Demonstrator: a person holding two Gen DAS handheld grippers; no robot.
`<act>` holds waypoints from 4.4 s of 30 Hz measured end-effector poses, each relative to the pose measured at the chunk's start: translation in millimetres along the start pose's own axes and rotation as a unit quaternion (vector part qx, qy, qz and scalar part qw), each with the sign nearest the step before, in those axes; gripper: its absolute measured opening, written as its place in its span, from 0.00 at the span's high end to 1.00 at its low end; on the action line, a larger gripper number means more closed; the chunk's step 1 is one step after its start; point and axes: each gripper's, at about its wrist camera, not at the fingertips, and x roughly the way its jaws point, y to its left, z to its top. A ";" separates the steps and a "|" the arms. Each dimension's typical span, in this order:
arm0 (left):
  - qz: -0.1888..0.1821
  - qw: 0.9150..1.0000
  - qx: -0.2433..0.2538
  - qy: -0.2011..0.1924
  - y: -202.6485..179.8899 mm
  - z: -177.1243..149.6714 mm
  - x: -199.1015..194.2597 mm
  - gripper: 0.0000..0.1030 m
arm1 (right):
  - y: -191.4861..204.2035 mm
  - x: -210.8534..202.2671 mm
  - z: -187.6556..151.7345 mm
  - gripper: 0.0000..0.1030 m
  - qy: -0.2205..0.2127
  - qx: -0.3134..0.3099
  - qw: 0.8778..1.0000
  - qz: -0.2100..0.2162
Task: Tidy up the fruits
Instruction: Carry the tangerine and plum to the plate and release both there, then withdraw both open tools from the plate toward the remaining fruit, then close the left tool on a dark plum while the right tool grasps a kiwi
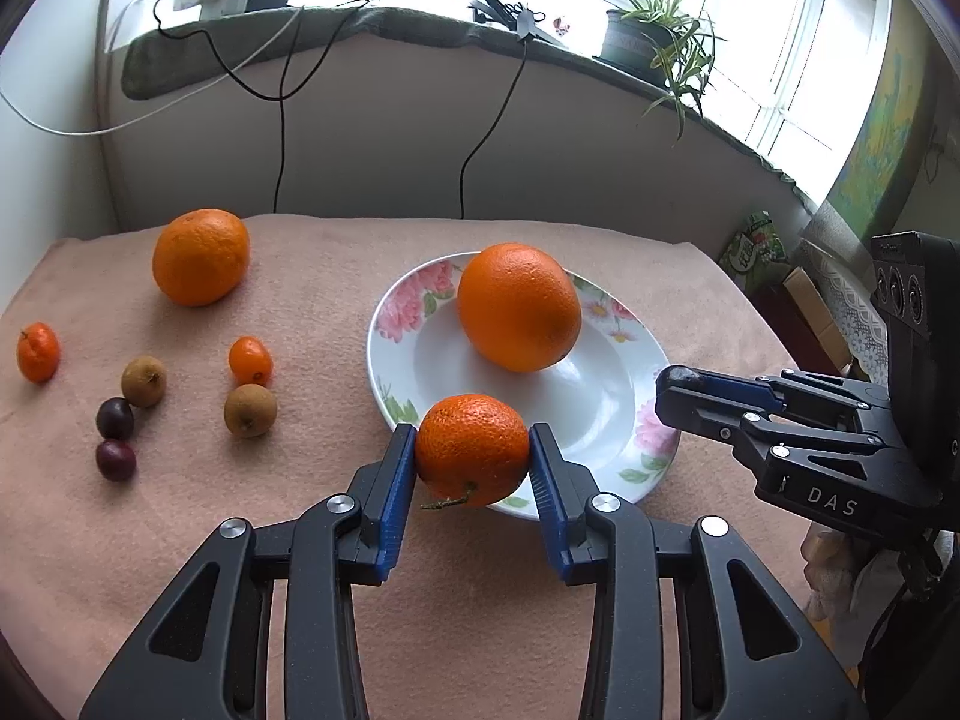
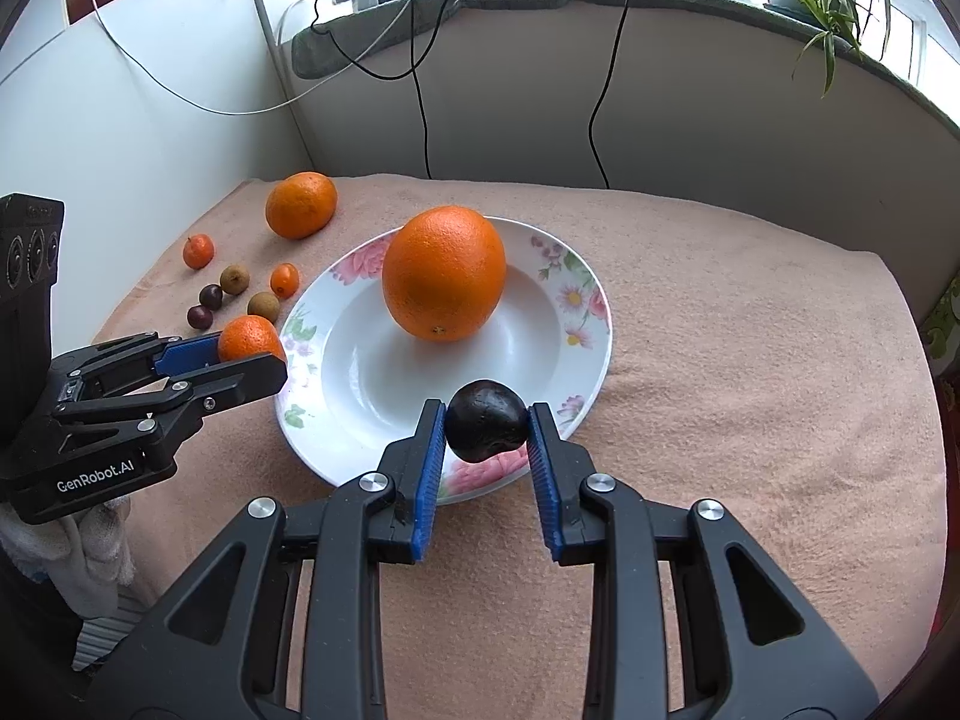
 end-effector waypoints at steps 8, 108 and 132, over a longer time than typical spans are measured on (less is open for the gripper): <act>0.002 1.000 0.003 -0.006 -0.8 1.6 -2.6 0.54 | -1.8 -1.7 1.0 0.60 -0.003 0.003 1.000 -0.002; 0.089 0.990 -0.107 0.006 161.9 -21.7 -16.4 0.63 | 170.8 141.8 65.3 0.63 0.091 -0.120 0.986 0.072; 0.085 0.991 -0.101 0.003 161.5 -25.9 -18.5 0.78 | 168.8 138.8 63.3 0.71 0.087 -0.111 0.988 0.066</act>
